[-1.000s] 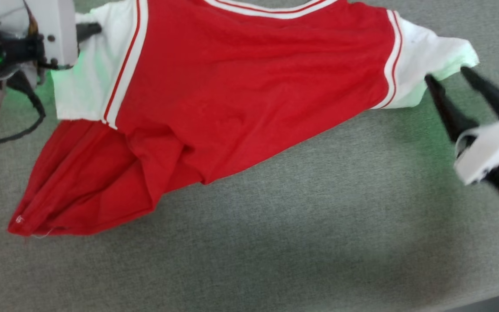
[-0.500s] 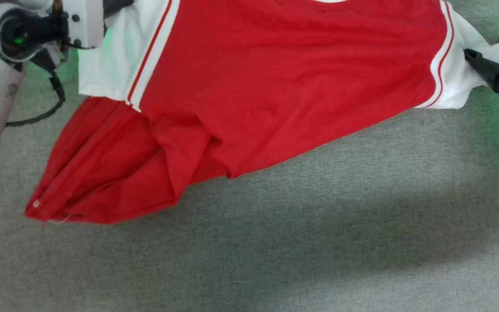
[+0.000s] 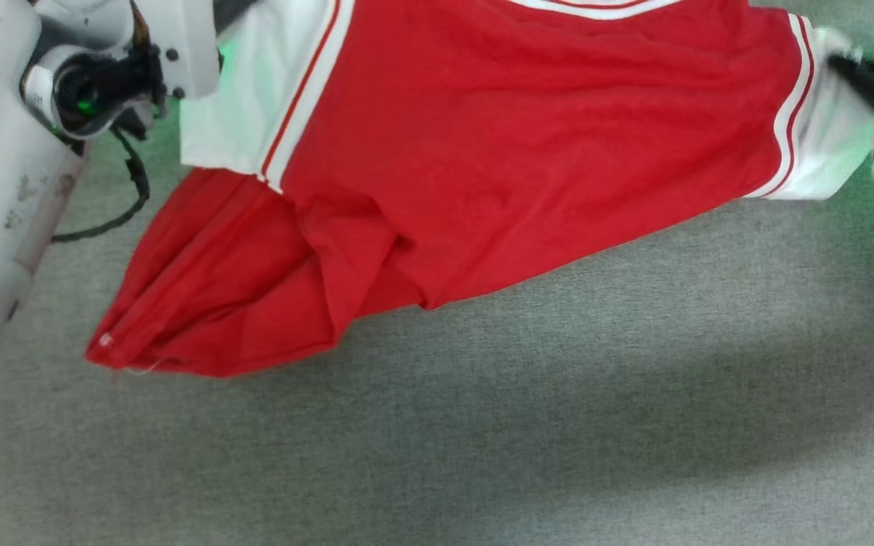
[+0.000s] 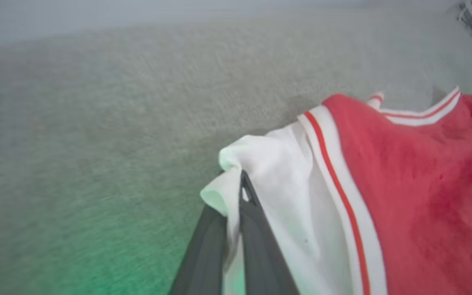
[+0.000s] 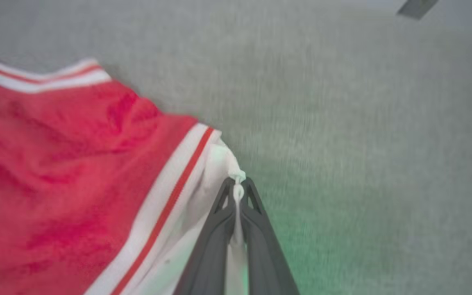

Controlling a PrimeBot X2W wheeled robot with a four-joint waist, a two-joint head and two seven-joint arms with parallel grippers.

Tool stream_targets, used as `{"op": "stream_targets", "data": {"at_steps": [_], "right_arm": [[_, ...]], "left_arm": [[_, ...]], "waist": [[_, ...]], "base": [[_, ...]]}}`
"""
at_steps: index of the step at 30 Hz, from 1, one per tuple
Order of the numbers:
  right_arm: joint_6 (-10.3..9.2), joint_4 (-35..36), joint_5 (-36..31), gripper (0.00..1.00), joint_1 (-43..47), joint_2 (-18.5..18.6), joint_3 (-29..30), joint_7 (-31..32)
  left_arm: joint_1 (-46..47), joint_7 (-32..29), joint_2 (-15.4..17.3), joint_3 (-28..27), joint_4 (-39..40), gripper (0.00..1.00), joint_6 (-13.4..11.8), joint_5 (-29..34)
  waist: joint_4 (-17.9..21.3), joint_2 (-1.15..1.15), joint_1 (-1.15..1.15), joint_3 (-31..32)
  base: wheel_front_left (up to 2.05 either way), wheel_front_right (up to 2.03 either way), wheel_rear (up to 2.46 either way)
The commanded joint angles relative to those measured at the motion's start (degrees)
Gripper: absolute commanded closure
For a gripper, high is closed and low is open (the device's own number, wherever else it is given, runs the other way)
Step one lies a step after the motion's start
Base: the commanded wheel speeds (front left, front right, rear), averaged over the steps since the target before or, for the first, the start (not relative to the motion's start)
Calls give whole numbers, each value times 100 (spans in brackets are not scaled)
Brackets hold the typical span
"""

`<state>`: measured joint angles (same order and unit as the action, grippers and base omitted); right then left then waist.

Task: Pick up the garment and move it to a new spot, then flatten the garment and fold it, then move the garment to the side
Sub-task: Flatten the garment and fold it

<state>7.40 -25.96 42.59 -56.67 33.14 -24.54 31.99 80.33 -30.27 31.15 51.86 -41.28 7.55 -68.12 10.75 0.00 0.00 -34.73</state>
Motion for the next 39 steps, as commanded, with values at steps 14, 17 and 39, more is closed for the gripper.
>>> {"op": "stream_targets", "data": {"at_steps": [14,17,39], "right_arm": [[7,-1960,-1202,100,-3108,-1321,1912,-3165],[7,-2484,-1462,100,-3912,-1519,2438,-3736],[7,-656,200,100,-20,-548,450,-2318]], "left_arm": [[1933,3345,-712,-1342,-1624,100,-241,-171],[2523,3853,-787,-1704,-1865,100,-209,-335],[-2352,2898,-90,-1364,1152,100,-6,-1939]], "waist": [[-431,0,0,286],[-435,0,0,380],[-697,0,0,1453]], "base": [[0,0,0],[0,0,0],[0,0,0]]}}
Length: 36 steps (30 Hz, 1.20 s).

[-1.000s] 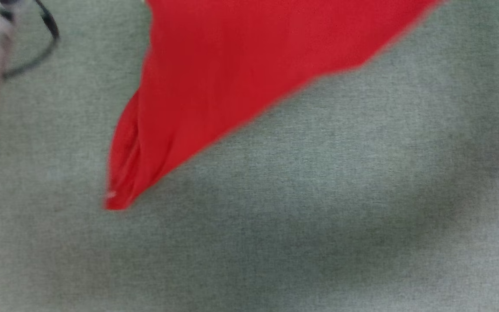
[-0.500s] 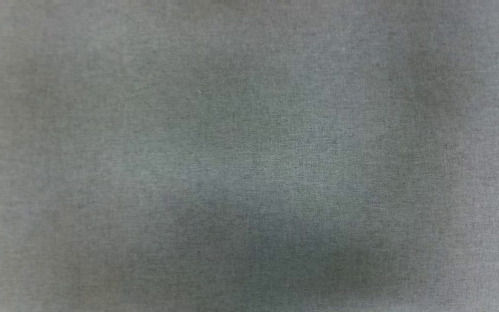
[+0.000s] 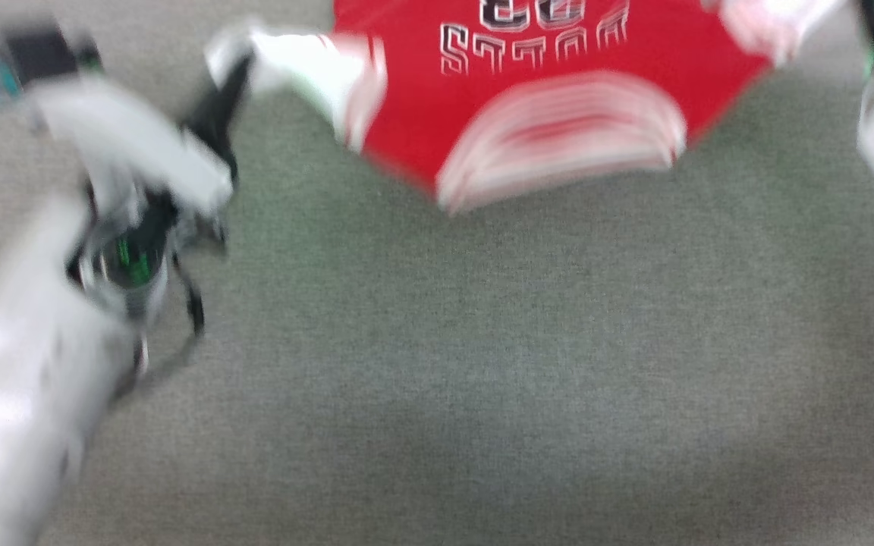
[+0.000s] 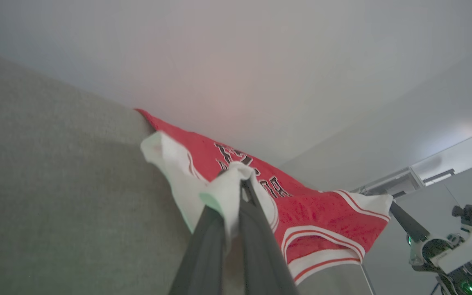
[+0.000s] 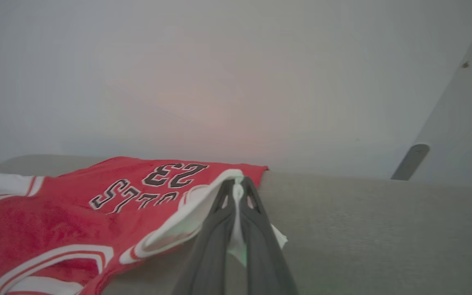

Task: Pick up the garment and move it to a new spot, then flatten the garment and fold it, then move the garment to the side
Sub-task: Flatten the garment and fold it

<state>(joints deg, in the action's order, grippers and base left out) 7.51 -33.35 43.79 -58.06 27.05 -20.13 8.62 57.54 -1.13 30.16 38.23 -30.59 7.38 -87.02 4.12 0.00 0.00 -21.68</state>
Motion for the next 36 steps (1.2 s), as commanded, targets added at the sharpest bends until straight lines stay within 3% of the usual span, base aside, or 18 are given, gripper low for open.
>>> {"op": "stream_targets", "data": {"at_steps": [1,7,12,23,28,31,36], "right_arm": [[-4,431,247,100,484,235,81,171],[-4,2041,573,100,2621,887,527,1089],[-4,3193,578,100,4182,996,1217,1997],[-3,5412,100,100,6724,257,2757,3439],[-3,5892,-29,100,7110,54,3054,3733],[-3,5937,-101,100,6997,-40,3013,3841],[-3,5367,-441,100,6599,-12,2604,3769]], "left_arm": [[-398,-67,128,48,319,100,11,-101],[-1868,-420,932,408,1709,100,12,-262],[-2723,-446,1608,515,2652,100,12,-308],[-4252,-65,2902,539,4450,100,-1,-472],[-4490,17,3090,542,4673,100,-77,-548],[-4389,17,2850,587,4581,100,-132,-565],[-3993,-178,2222,723,3876,100,-251,-492]], "waist": [[-38,0,0,187],[-22,0,0,418],[-37,0,0,508],[-165,0,0,466],[-215,0,0,448],[-225,0,0,409],[-304,0,0,315]], "base": [[0,0,0],[0,0,0],[0,0,0],[0,0,0],[0,0,0],[0,0,0],[0,0,0]]}}
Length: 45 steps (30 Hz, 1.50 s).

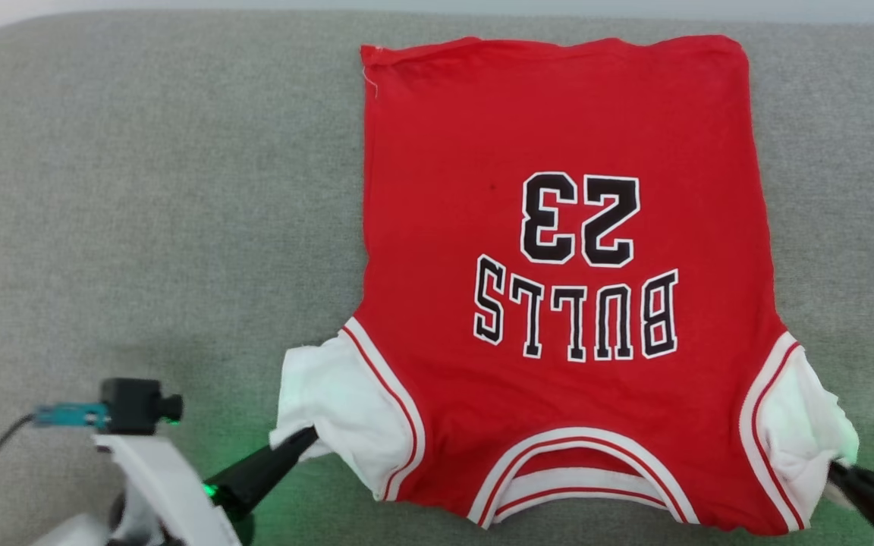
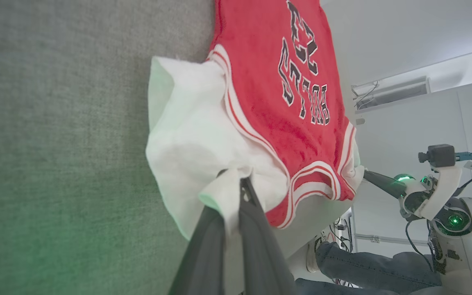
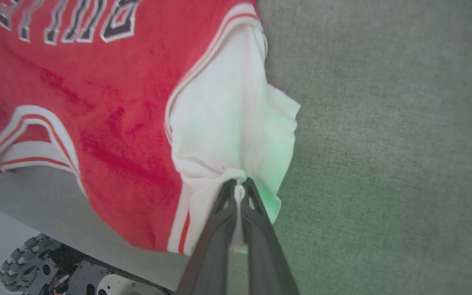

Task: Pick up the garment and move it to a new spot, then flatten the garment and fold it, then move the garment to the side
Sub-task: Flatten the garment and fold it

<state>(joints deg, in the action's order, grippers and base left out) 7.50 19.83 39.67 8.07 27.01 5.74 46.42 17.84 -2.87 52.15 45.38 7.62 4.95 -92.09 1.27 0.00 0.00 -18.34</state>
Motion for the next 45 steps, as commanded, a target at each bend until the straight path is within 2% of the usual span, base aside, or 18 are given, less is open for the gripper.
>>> {"op": "stream_targets", "data": {"at_steps": [1,10,15,17,18,22,28,30,33,36,38,41,45], "right_arm": [[-2,-98,-86,100,-95,34,-103,-38],[-4,-1561,-386,100,-553,97,-1110,-568],[-10,-1932,-443,100,-741,169,-1473,-922],[-20,-1950,-535,29,-857,209,-1455,-1043],[-26,-1943,-606,0,-898,215,-1395,-1092],[-38,-1486,-772,0,-877,178,-1135,-1015],[-4,118,-582,0,-685,244,-227,-256],[-4,522,-425,0,-916,179,130,86],[-4,813,-550,0,-1536,413,436,551],[-4,525,-538,0,-2582,436,392,876],[-4,34,-741,0,-3396,527,192,1016],[-3,-1152,-940,0,-4619,294,-39,1154],[-3,-2819,-1446,0,-5977,219,-199,1267]], "left_arm": [[52,-25,-97,54,-124,100,-30,58],[392,-40,-1153,359,-1651,100,102,204],[450,-50,-1386,467,-2103,100,170,304],[460,-13,-1406,455,-2158,100,183,318],[462,-7,-1413,441,-2160,100,185,315],[465,50,-1385,474,-2021,100,217,439],[456,312,-1261,379,-1649,100,231,617],[484,339,-1225,380,-1454,100,238,671],[669,267,-1200,439,-1305,100,240,866],[880,234,-1273,436,-1202,100,240,959],[976,205,-1332,461,-1149,100,241,1019],[1111,111,-1461,559,-1106,100,242,1085],[1325,38,-1621,630,-1236,100,241,1159]], "waist": [[-21,0,0,-33],[-95,0,0,-168],[-64,0,0,-256],[-34,0,0,-300],[-18,0,0,-325],[31,0,0,-427],[22,0,0,-619],[-15,0,0,-720],[-192,0,0,-857],[-377,0,0,-1009],[-491,0,0,-1115],[-716,0,0,-1257],[-1067,0,0,-1430]], "base": [[0,0,0],[0,0,0],[0,0,0],[0,0,0],[0,0,0],[0,0,0],[0,0,0],[0,0,0],[0,0,0],[0,0,0],[0,0,0],[0,0,0],[0,0,0]]}}
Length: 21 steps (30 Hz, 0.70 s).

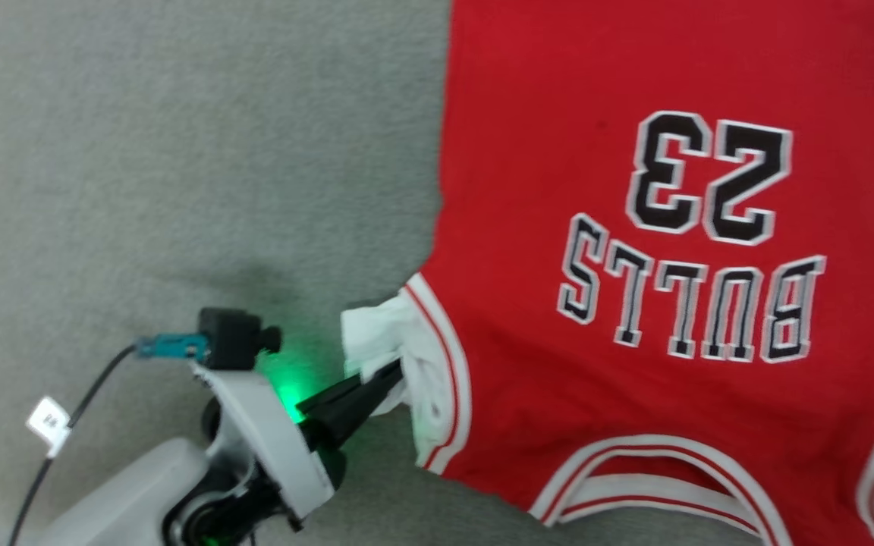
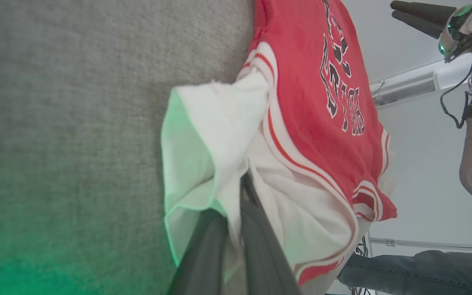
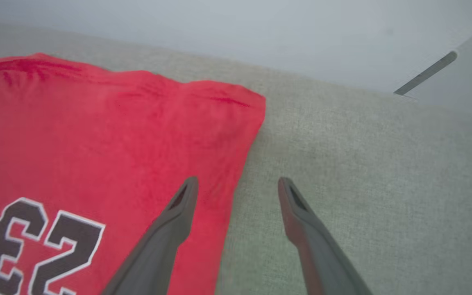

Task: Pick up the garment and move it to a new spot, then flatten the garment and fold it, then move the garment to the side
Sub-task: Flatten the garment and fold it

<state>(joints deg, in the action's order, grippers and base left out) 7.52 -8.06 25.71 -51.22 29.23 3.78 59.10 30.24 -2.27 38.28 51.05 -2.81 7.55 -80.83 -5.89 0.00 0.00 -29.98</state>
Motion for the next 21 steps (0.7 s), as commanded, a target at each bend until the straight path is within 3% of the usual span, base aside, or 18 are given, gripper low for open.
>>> {"op": "stream_targets", "data": {"at_steps": [1,5,9,16,18,21], "right_arm": [[-6,-405,-159,0,-343,9,0,30],[-6,-1626,-661,0,-1260,52,94,39],[-6,-2421,-1133,0,-1688,169,-62,113],[-5,-3268,-1166,0,-1563,290,-431,313],[-5,-3334,-1042,100,-1570,297,-453,164],[-5,-3405,-910,100,-1556,254,-459,-131]], "left_arm": [[143,-39,-293,90,-179,100,-19,27],[284,-20,-443,187,-169,100,-20,7],[336,46,-517,287,-219,100,-27,-16],[346,227,-534,418,-453,100,-61,-114],[369,286,-491,409,-476,100,-61,-154],[374,369,-418,392,-506,100,-61,-216]], "waist": [[-446,0,0,-324],[-756,0,0,-514],[-912,0,0,-667],[-955,0,0,-579],[-924,0,0,-525],[-845,0,0,-383]], "base": [[0,0,0],[0,0,0],[0,0,0],[0,0,0],[0,0,0],[0,0,0]]}}
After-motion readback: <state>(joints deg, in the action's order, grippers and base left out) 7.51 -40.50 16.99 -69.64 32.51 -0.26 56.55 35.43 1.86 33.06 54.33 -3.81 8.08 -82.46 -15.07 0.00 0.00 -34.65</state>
